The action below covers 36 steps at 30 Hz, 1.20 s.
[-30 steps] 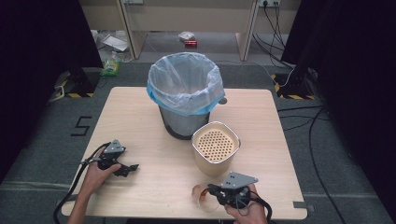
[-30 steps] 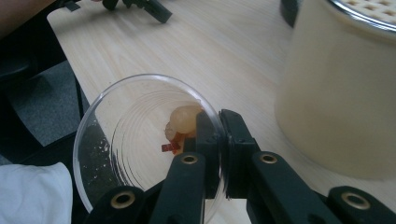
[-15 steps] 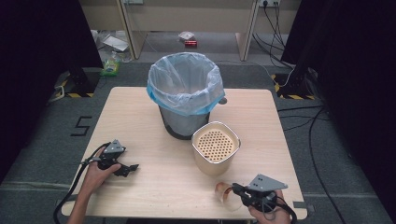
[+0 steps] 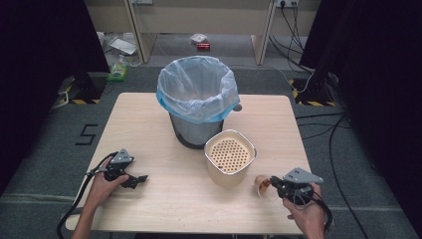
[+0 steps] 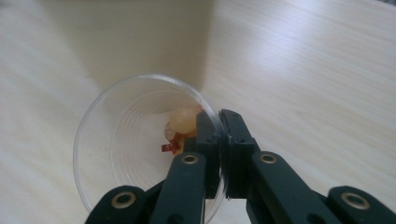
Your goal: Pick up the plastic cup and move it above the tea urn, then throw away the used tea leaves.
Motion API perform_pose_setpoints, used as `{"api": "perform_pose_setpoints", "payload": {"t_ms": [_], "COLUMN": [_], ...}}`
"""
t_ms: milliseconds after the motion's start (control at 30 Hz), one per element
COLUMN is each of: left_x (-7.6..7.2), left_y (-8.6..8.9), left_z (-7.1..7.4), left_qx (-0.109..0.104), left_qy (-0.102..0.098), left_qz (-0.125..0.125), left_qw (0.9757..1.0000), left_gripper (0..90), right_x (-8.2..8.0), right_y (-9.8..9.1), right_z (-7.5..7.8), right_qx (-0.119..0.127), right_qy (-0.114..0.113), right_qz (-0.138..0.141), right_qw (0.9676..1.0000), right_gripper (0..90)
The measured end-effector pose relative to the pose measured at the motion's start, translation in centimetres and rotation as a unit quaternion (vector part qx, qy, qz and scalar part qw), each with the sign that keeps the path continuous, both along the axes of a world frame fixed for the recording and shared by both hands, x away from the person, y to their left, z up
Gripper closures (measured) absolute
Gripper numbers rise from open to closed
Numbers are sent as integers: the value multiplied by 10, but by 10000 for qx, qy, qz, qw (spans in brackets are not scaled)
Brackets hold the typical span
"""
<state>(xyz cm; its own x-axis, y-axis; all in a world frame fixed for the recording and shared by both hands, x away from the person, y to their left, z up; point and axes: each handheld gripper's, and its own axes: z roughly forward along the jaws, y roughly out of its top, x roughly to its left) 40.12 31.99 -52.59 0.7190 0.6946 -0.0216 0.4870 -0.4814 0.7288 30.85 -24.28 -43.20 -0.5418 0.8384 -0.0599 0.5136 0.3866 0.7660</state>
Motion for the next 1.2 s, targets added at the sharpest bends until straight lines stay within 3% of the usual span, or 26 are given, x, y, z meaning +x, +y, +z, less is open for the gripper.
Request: {"api": "perform_pose_setpoints", "payload": {"t_ms": [200, 300, 567, 1000, 1200], "left_x": [0, 0, 0, 0, 0], "left_y": [0, 0, 0, 0, 0], "left_z": [0, 0, 0, 0, 0], "left_qx": [-1, 0, -3, 0, 0], "left_qy": [-1, -2, 1, 1, 0], "left_qz": [0, 0, 1, 0, 2], "left_qw": [10000, 10000, 10000, 10000, 10000], "left_gripper": [0, 0, 0, 0, 0], "right_x": [23, 32, 53, 75, 81], "right_y": [-19, -23, -28, -12, 9], "right_z": [7, 12, 30, 66, 84], "right_qx": [40, -76, -157, -185, -317], "right_qy": [-117, -220, -562, -1054, -1434], "right_qz": [-407, -570, -787, -796, -563], "right_qw": [9991, 9981, 9952, 9911, 9876], "right_gripper": [872, 872, 872, 873, 872]}}
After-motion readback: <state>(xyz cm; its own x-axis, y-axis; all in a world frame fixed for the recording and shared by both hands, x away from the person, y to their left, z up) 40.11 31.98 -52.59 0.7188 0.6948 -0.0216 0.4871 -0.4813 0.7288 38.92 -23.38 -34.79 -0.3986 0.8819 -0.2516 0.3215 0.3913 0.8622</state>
